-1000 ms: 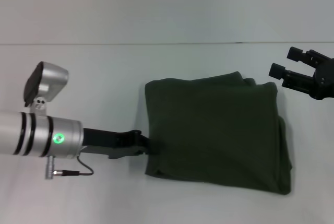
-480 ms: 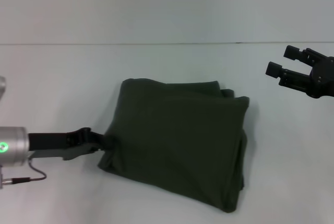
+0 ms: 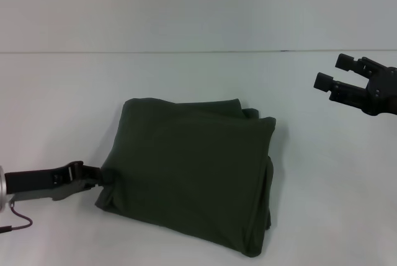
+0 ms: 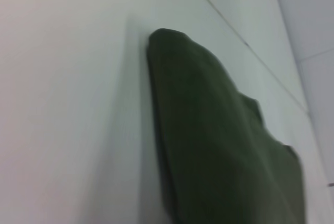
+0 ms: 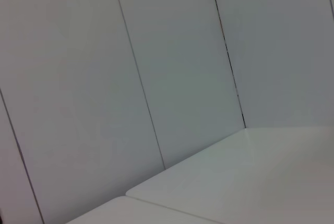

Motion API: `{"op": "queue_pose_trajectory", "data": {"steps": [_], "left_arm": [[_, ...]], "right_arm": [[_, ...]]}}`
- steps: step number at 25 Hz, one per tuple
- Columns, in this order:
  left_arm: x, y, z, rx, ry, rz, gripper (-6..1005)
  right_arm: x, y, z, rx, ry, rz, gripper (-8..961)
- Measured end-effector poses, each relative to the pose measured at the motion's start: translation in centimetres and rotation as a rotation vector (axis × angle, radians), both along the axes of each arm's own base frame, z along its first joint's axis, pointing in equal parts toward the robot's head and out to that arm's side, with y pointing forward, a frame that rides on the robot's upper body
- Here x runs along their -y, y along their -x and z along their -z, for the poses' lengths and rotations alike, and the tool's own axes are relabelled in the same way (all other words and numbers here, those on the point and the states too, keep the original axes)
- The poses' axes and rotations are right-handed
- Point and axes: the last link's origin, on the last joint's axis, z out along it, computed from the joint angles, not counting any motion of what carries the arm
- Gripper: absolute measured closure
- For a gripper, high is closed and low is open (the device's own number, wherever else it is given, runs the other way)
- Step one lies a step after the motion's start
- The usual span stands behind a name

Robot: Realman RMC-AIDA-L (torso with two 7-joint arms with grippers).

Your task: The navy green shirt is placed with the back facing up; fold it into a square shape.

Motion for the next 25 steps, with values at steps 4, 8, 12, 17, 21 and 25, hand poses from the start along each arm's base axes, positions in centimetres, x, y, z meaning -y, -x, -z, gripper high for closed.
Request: {"op": "queue_pose_trajectory", "data": {"steps": [4,8,12,17,21,25], "left_arm": [[0.4,-0.1,-1.2,0.058,-0.059,0.038,976],[1.0,0.3,-2.4,0.073,-0.114,0.084,956],[1.6,0.6,-2.4,0.063,-0.147,0.122,898],[1.7,1.0,-2.8,0.034,-0.183,0.145,825],[1.7,2.1,-5.0,-0.024,-0.300,0.182,682],[2.1,1.9,-6.7,-0.116,-0.433,0.355,441]], "right_arm": [[-0.1,-0.1,0.2,0.000,0.000,0.010,39],[-0.1,0.0,0.4,0.000,0.004,0.012,39],[-0.2,0.1,0.6,0.000,0.002,0.012,39],[-0.3,0.1,0.7,0.005,-0.005,0.015,39],[-0.3,0.0,1.0,0.026,-0.025,-0.004,39],[-0.2,0.2,1.6,0.063,-0.041,-0.057,39]]}}
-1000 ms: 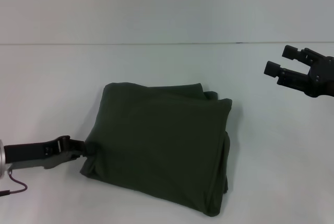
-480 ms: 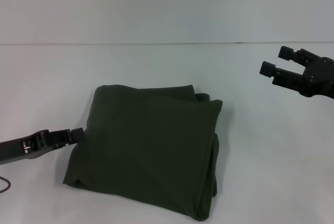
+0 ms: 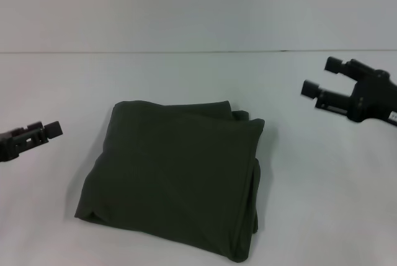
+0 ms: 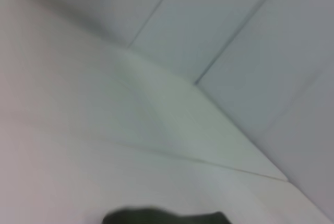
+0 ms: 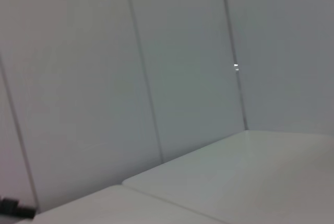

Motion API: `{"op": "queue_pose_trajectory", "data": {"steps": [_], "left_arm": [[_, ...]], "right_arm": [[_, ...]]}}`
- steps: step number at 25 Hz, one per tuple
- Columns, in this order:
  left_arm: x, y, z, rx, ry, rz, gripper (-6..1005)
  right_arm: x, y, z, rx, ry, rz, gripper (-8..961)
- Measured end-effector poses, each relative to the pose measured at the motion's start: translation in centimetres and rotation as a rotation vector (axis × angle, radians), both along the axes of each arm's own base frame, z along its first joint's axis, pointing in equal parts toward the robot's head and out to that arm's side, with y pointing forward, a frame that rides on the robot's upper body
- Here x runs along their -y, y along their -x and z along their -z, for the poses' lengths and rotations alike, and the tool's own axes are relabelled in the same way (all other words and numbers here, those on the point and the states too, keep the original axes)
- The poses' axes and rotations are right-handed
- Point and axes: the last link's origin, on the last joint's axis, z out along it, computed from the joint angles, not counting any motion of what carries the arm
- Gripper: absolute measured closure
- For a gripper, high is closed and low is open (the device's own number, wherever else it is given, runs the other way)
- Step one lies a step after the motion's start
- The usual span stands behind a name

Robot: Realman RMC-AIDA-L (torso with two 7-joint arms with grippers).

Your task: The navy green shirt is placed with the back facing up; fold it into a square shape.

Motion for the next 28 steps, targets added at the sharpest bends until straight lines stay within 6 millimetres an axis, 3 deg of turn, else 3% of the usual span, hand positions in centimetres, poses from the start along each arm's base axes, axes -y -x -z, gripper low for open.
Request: {"op": "queue_pose_trajectory", "data": {"steps": [1,7,11,18,28], "left_arm": [[0.2,-0.3,0.0,-0.036,-0.034,0.062,328],[1.6,-2.1,2.4,-0.166,-0.115,0.340,96],[3.3,-2.6,4.0,-0.199,-0.131,0.437,73],[6.9,-1.1,5.3,-0.201,-0.089,0.412,33],[7.9,-0.7,6.0,-0.201,-0.026,0.401,34]], "right_arm": [[0.2,0.1,0.4,0.015,0.003,-0.024,39],[2.7,-0.3,3.0,0.039,0.023,-0.140,39],[4.9,-1.2,5.2,0.031,0.051,-0.153,39],[9.0,-3.6,7.6,0.022,0.062,-0.099,39],[10.8,-5.0,8.2,0.069,0.092,-0.074,39]]}}
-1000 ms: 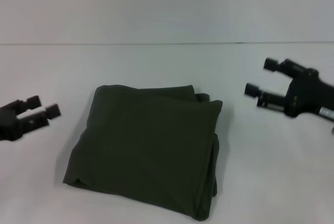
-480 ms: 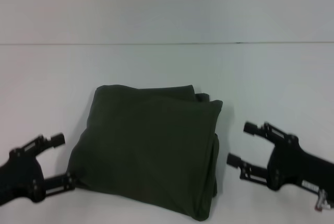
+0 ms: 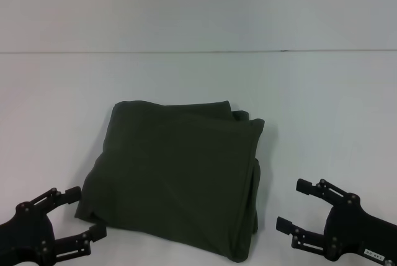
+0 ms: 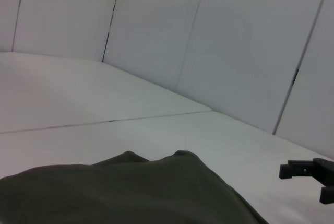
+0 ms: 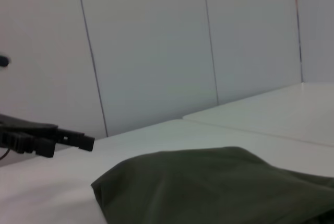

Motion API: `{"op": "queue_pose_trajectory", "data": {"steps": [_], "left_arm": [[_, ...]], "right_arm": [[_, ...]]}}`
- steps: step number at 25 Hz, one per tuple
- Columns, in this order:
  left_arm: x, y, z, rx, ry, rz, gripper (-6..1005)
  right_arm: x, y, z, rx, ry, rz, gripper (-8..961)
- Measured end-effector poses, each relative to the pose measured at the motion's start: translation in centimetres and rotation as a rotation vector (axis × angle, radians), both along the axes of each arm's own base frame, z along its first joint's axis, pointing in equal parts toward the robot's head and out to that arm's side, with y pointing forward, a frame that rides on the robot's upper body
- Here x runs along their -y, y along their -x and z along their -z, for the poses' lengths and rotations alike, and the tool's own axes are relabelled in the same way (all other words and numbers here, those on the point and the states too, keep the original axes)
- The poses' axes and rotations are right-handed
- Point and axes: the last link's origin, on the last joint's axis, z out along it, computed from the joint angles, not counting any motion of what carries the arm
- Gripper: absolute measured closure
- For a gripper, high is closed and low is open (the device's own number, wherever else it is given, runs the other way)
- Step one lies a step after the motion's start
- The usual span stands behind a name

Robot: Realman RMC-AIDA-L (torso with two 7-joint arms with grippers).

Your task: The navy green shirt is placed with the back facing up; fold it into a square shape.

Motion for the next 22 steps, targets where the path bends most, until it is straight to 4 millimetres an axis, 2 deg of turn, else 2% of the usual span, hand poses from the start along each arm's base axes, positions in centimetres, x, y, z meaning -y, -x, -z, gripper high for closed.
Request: {"op": "queue_pose_trajectory", "data": {"steps": [22], "left_arm": [[-0.24,-0.19,0.00,0.015,-0.016,0.002,36]], "right_arm": [[-0.47,0.37,-0.28,-0.011,-0.016,-0.014,39]]}}
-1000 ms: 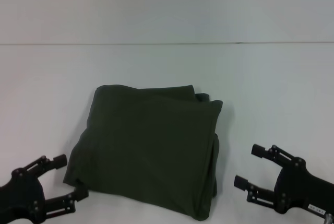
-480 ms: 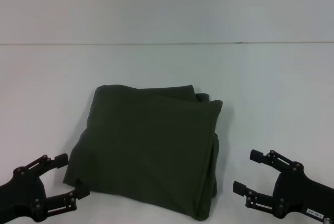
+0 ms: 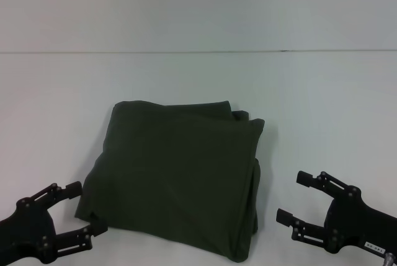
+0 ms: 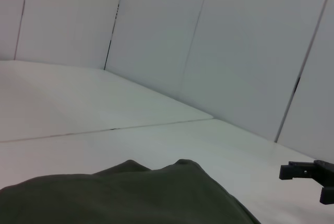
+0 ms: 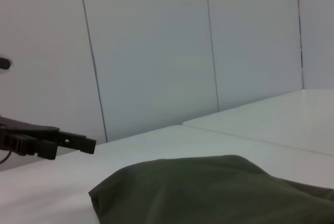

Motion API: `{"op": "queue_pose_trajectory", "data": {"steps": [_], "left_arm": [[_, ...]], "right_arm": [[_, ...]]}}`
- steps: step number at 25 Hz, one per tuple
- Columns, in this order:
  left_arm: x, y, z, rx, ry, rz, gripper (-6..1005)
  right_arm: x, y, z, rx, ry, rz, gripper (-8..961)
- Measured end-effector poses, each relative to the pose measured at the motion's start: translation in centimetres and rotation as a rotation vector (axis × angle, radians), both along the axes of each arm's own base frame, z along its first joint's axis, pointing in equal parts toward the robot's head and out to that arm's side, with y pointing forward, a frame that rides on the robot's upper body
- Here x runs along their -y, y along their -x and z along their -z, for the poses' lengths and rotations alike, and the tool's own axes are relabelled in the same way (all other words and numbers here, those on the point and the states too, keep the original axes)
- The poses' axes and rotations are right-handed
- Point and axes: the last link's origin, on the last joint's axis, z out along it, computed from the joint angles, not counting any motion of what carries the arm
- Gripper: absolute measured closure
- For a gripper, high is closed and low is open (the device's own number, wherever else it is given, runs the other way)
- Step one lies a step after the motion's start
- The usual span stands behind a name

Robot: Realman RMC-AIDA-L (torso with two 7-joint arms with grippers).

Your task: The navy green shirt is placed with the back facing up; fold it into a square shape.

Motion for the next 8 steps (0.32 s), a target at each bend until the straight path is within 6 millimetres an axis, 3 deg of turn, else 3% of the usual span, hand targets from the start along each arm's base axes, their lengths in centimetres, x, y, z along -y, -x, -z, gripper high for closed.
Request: {"op": "queue_pose_trajectory", "data": {"steps": [8], "left_arm": [[-0.08,-0.15,-0.14,0.011,0.005,0.001,36]], "right_arm": [[0.10,-0.21,-0.24,-0.002,-0.011,0.008,39]]}}
